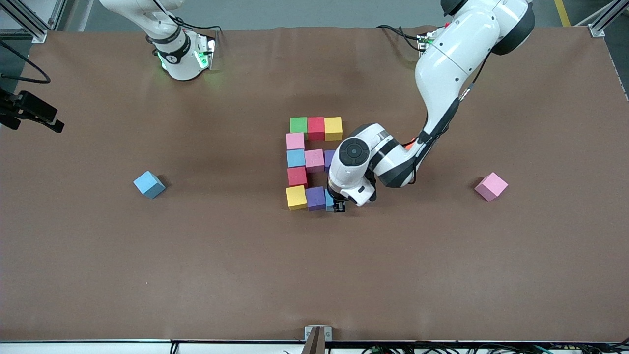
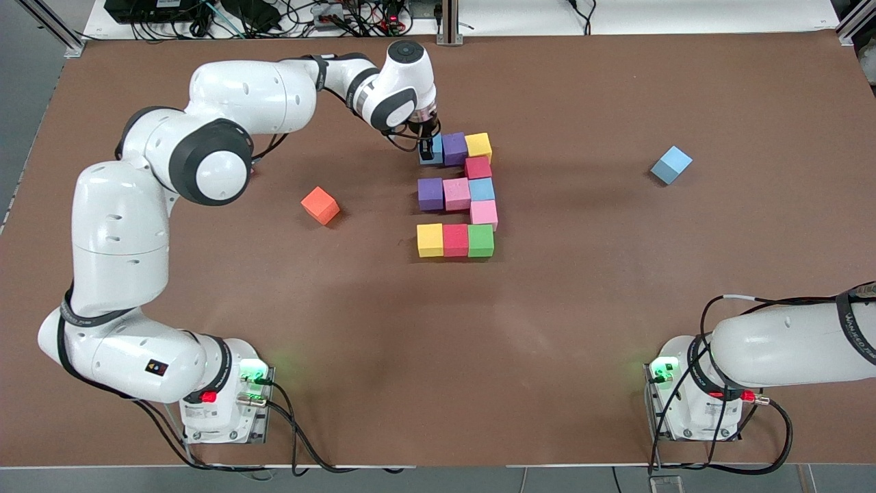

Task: Arrange 11 blocks into digit 3
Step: 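Lower the light-blue cube beside the purple cube and open the left gripper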

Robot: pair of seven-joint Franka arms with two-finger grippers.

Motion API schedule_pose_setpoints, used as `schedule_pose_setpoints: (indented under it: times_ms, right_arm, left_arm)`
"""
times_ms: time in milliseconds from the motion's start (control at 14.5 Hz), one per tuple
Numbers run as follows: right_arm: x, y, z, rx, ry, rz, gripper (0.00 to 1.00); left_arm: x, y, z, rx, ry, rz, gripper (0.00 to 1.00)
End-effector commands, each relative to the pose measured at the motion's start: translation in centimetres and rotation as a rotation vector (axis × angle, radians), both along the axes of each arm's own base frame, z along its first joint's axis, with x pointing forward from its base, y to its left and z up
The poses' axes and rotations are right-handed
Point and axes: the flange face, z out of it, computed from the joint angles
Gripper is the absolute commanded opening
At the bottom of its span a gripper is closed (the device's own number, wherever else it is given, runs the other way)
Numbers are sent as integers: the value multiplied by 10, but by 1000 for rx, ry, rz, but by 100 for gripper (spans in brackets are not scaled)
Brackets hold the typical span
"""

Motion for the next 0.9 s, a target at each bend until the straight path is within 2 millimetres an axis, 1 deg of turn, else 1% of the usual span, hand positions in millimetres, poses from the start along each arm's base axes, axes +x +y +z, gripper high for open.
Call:
schedule_pose_setpoints:
  times_ms: [0, 69, 207, 344, 413, 482, 620, 689, 827]
  right_arm:
    - [2, -1, 3, -14, -4, -10, 100]
    - [2, -1, 3, -14, -4, -10, 100]
    - [2, -1, 3, -14, -4, -10, 100]
    - [2, -1, 3, -14, -4, -12, 100]
    - [2, -1, 3, -14, -4, -12, 100]
    - [2, -1, 3, -14, -4, -12, 100]
    - [2, -1, 3, -14, -4, -10, 100]
    - [2, -1, 3, -14, -4, -10, 100]
    - [2, -1, 3, -13, -3, -12, 100]
  left_arm:
    - [2, -4, -7, 2, -2, -14, 39]
    - [4, -2, -7, 2, -3, -21, 54]
    - [6, 0, -4, 2, -7, -30, 100]
    - [10, 3, 2, 1, -16, -34, 100]
    - [12, 3, 10, 1, -26, -35, 100]
    - [14, 4, 20, 6, -34, -48, 100]
    - [18, 10, 49, 21, -36, -90, 100]
    - [24, 16, 76, 29, -48, -99, 100]
    - [28, 23, 130, 56, -71, -141, 100]
